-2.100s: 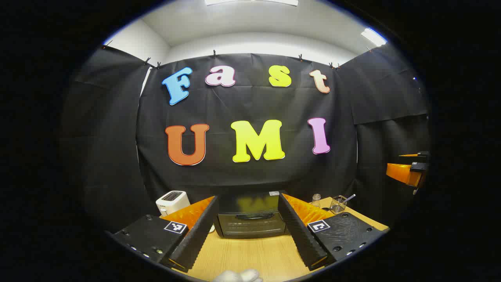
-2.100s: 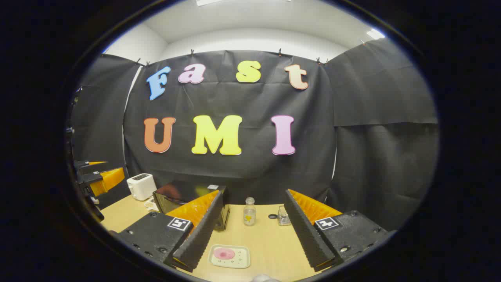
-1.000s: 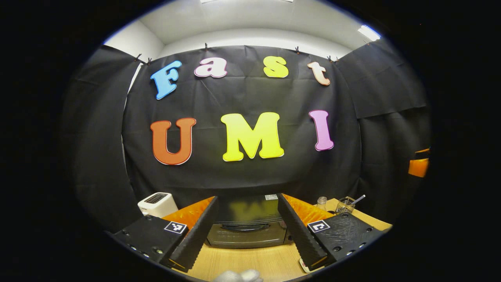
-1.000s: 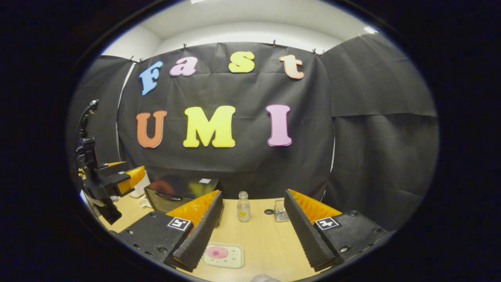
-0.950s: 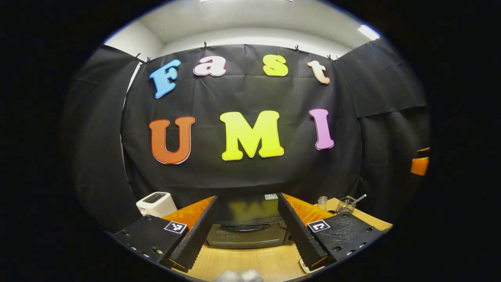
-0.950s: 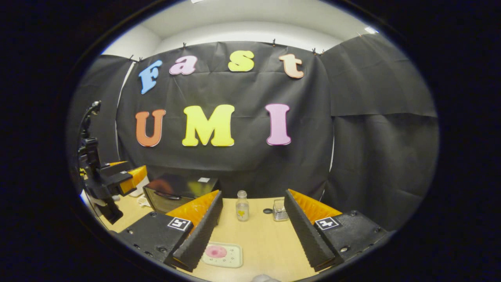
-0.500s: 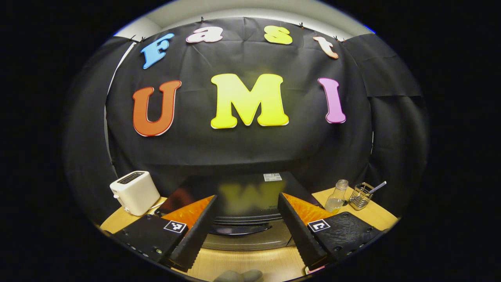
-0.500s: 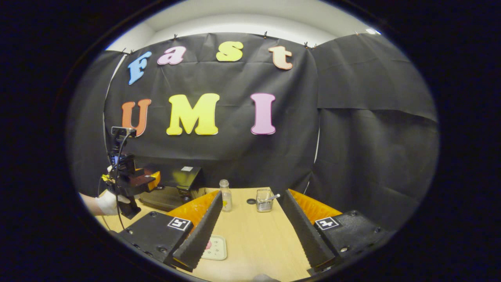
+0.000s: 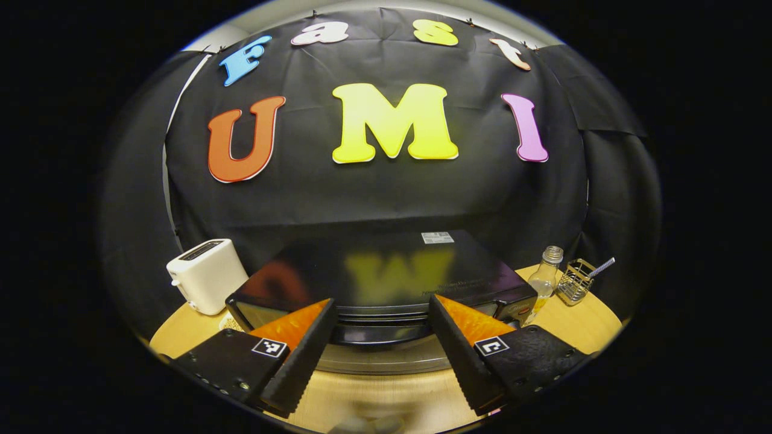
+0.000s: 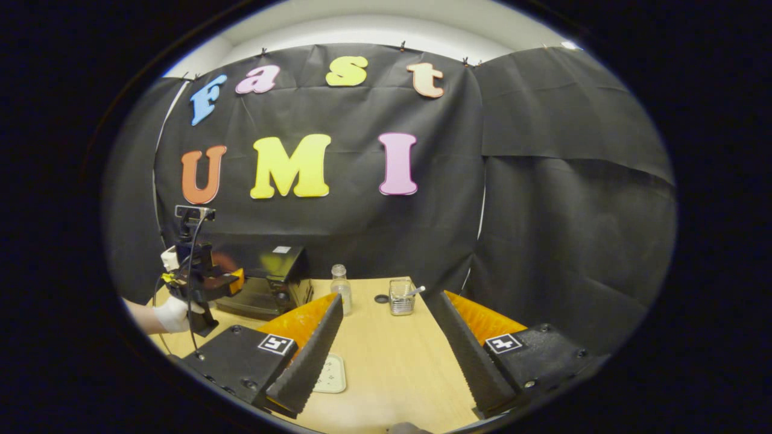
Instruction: Open the electric oven with the left hand, put the food in, and close the electric oven.
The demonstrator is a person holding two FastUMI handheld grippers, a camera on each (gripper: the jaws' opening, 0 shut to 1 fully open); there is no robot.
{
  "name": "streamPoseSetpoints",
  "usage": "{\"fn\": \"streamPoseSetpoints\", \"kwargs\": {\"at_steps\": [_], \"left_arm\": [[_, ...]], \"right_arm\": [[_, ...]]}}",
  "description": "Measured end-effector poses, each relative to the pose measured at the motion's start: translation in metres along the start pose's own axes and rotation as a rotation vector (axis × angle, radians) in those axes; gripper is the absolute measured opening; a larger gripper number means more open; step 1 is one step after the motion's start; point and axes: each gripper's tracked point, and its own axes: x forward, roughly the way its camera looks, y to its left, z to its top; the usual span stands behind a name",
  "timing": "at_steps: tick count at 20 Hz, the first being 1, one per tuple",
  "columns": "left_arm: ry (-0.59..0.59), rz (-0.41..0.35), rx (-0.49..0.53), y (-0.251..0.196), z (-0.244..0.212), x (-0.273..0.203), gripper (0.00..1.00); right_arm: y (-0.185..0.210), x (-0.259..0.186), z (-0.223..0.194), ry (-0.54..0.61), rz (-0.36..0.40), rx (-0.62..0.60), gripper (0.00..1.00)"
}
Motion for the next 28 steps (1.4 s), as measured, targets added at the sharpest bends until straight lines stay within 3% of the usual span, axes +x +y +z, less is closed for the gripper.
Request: {"fn": "streamPoseSetpoints", "kwargs": {"at_steps": [10, 18, 20, 27, 28], "left_arm": [[0.032, -0.031, 0.007, 0.004, -0.026, -0.047, 0.97], [0.138, -0.054, -0.003, 0.005, -0.093, -0.101, 0.97], [0.166, -0.054, -0.008, 0.004, -0.11, -0.107, 0.97], [0.258, -0.056, 0.006, 0.001, -0.16, -0.118, 0.97], [0.273, -0.058, 0.01, 0.0, -0.168, -0.118, 0.97]], "right_arm": [[0.013, -0.032, -0.001, -0.011, 0.02, -0.003, 0.96], [0.024, -0.056, -0.014, 0.012, 0.05, -0.019, 0.96], [0.028, -0.059, -0.022, 0.028, 0.057, -0.02, 1.0], [0.028, -0.068, -0.032, 0.051, 0.048, -0.036, 0.96], [0.027, -0.07, -0.034, 0.055, 0.044, -0.035, 1.0]]}}
